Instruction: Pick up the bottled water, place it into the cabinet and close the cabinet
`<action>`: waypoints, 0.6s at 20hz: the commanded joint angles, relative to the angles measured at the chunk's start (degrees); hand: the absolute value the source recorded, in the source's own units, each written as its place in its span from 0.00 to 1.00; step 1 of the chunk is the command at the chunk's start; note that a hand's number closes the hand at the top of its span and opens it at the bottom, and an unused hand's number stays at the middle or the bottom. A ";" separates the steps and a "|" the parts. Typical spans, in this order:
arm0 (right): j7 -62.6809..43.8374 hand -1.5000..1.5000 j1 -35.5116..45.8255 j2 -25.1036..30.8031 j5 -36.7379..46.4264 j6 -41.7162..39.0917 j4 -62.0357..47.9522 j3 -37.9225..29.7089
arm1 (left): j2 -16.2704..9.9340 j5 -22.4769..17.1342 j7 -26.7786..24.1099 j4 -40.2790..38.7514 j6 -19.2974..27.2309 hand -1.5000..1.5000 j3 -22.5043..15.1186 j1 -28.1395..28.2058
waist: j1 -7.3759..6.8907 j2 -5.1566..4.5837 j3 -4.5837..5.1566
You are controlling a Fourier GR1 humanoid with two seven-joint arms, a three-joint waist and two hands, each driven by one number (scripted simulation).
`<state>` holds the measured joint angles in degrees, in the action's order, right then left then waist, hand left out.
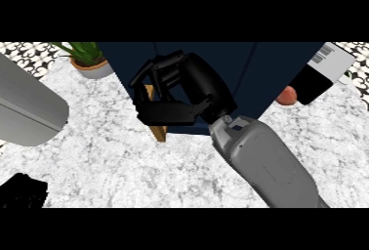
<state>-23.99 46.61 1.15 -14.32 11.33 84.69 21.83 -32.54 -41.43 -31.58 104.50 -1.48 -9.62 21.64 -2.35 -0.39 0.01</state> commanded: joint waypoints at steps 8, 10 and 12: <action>11.77 1.00 7.17 5.05 -4.39 -13.08 -23.30 -11.55 | -1.30 -1.59 0.66 0.61 -3.19 1.00 3.66 1.32 | -0.10 -0.53 0.01; 13.46 1.00 8.36 3.96 -3.66 -12.93 -25.61 -11.17 | -0.84 -0.19 1.52 0.89 -2.33 1.00 1.98 0.50 | -0.28 -0.74 0.02; 16.27 1.00 6.30 6.74 -4.30 -16.65 -26.30 -11.68 | -0.97 -0.93 1.75 0.59 -2.29 1.00 2.87 -0.11 | -0.20 -1.09 -0.01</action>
<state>-10.35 52.09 1.34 -19.86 -5.29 68.49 16.71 -33.29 -41.83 -30.79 105.15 -3.96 -7.34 22.59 -3.33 1.63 0.71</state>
